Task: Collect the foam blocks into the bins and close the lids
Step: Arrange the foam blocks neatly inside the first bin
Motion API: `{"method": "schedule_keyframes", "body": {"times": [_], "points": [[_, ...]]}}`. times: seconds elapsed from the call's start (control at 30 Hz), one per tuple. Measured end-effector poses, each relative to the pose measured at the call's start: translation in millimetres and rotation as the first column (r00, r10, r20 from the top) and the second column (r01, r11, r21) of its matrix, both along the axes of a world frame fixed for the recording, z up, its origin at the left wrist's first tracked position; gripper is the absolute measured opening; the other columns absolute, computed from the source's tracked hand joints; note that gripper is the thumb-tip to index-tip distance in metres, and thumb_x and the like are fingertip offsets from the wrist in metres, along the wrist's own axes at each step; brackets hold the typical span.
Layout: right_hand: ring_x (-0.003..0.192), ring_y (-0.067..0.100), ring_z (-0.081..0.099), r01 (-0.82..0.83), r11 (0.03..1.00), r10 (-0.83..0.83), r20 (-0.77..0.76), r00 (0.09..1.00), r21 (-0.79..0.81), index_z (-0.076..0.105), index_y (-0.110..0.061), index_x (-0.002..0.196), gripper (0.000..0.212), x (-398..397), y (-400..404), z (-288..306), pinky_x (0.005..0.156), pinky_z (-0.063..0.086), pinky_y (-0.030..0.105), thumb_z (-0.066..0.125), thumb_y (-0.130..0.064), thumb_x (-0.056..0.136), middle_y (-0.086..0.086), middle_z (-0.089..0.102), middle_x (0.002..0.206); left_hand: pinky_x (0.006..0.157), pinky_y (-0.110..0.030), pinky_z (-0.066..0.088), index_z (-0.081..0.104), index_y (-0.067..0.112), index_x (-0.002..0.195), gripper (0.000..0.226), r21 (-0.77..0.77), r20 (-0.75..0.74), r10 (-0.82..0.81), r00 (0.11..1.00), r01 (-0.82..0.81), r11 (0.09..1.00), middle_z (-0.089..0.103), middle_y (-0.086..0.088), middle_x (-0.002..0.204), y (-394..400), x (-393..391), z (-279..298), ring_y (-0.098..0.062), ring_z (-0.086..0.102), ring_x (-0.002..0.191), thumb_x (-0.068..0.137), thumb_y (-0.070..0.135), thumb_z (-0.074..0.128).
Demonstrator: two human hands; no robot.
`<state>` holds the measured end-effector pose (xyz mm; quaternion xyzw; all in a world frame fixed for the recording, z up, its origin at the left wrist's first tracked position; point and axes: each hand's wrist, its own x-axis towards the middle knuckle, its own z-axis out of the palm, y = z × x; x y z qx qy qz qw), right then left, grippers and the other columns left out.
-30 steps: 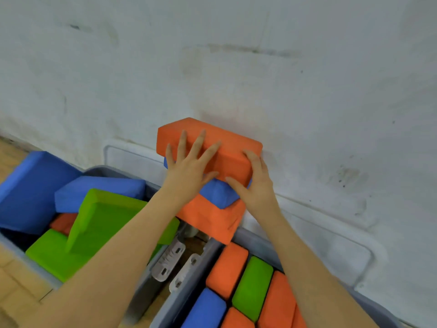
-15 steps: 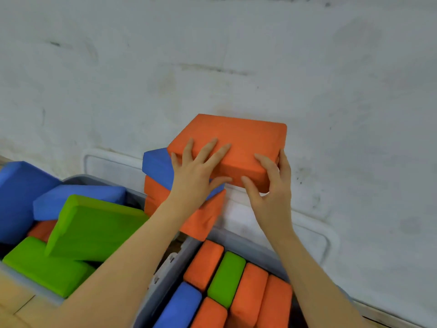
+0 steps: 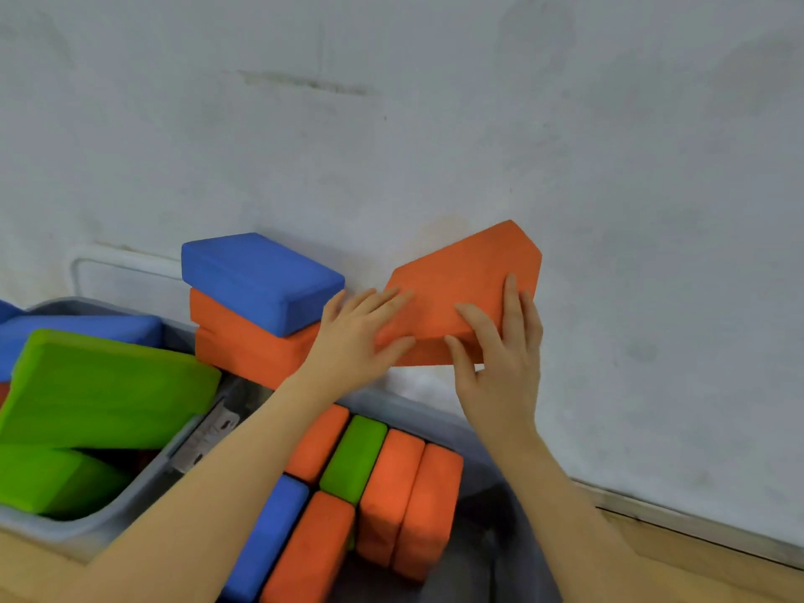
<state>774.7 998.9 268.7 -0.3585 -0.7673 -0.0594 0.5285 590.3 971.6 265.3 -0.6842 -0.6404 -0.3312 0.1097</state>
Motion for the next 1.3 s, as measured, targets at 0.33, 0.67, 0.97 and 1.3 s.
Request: {"method": "schedule_keyframes", "body": {"times": [0.33,0.67,0.97,1.3], "points": [[0.134,0.043,0.031,0.012,0.979,0.02,0.151,0.988,-0.204,0.061,-0.023,0.115,0.035,-62,6,-76,0.094,0.041,0.056,0.057,-0.02,0.081,0.018,0.037,0.147,0.103,-0.064,0.02,0.016,0.039,0.147,0.08,-0.221,0.067,0.571,0.818,-0.546,0.808,-0.006,-0.015,0.156,-1,-74,-55,-0.051,0.01,0.136,0.081,0.063,0.053],[0.132,0.045,0.035,0.027,0.982,0.02,0.243,0.97,-0.189,0.059,-0.023,0.116,0.036,-96,15,-91,0.09,0.045,0.057,0.057,-0.02,0.08,0.019,0.04,0.145,0.09,-0.06,0.043,0.044,0.022,0.136,0.049,-0.108,0.212,0.491,0.845,-0.479,0.871,0.008,-0.015,0.156,21,-109,-60,-0.055,0.021,0.132,0.091,0.029,0.06],[0.133,0.042,0.033,0.05,0.981,-0.016,0.179,0.984,-0.186,0.055,-0.026,0.121,0.038,-44,-11,-60,0.092,0.043,0.055,0.047,-0.028,0.085,0.017,0.039,0.146,0.079,-0.058,0.05,0.046,0.016,0.122,0.056,0.148,-0.085,0.29,0.953,-0.275,0.95,0.045,-0.027,0.136,-28,-60,-16,-0.06,0.05,0.106,0.075,0.021,0.076],[0.131,0.039,0.036,0.129,0.973,-0.085,0.22,0.972,-0.194,0.047,-0.031,0.127,0.045,57,-42,-64,0.087,0.047,0.053,0.045,-0.031,0.083,0.016,0.042,0.144,0.052,-0.042,0.055,0.044,0.019,0.118,0.056,0.091,-0.125,0.06,0.99,-0.049,0.995,0.053,-0.022,0.131,-67,33,-2,-0.051,0.059,0.101,0.072,0.018,0.077]]}}
